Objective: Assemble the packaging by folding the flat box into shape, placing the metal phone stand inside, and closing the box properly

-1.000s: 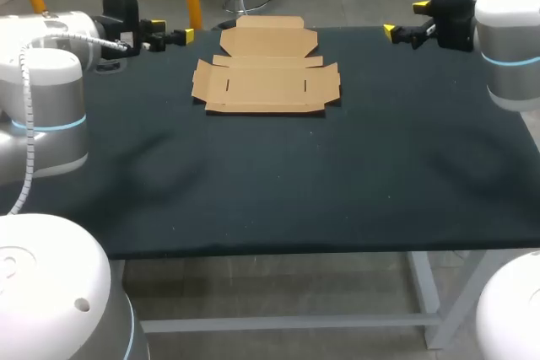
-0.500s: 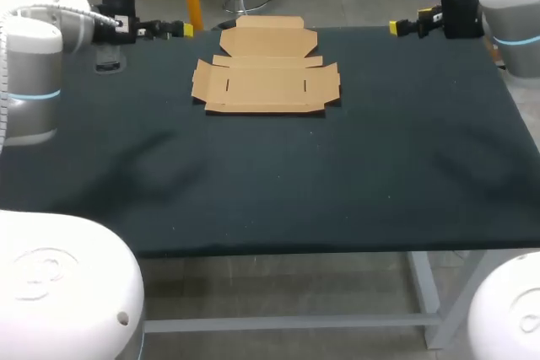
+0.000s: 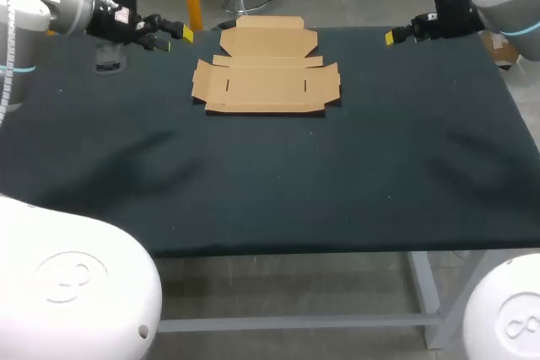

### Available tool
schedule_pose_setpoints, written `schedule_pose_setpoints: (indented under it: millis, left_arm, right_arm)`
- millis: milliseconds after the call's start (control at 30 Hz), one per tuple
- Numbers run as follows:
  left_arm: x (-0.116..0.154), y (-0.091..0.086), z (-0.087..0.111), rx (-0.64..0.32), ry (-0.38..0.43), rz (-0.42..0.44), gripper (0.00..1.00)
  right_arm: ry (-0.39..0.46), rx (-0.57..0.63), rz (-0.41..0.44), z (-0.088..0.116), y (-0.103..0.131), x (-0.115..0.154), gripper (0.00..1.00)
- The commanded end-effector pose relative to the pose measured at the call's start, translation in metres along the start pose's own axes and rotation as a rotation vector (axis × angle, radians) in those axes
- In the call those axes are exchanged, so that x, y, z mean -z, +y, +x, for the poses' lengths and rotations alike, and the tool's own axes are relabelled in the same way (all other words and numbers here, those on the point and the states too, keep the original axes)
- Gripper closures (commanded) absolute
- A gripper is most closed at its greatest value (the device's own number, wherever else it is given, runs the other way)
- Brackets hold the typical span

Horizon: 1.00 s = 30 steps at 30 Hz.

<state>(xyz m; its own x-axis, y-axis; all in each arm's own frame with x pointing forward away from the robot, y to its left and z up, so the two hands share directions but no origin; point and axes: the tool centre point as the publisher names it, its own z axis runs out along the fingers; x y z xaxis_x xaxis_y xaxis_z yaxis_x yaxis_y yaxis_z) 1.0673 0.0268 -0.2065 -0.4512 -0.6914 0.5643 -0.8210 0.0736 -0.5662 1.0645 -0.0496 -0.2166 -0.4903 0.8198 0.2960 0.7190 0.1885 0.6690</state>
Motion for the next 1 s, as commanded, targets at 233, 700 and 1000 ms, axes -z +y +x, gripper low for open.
schedule_pose_setpoints:
  millis: [233, 700, 1000]
  left_arm:
    - [0.000, -0.001, 0.000, 0.012, -0.025, -0.228, 0.00]
    - [-0.010, -0.005, 0.003, 0.016, -0.033, -0.268, 0.00]
    - [-0.005, 0.005, -0.001, 0.048, -0.038, -0.257, 0.00]
  right_arm:
    - [0.059, 0.003, 0.122, -0.010, 0.004, 0.003, 0.00]
    - [0.059, -0.076, 0.167, -0.001, 0.002, -0.008, 0.00]
    - [0.082, -0.203, 0.235, 0.003, -0.014, -0.036, 0.00]
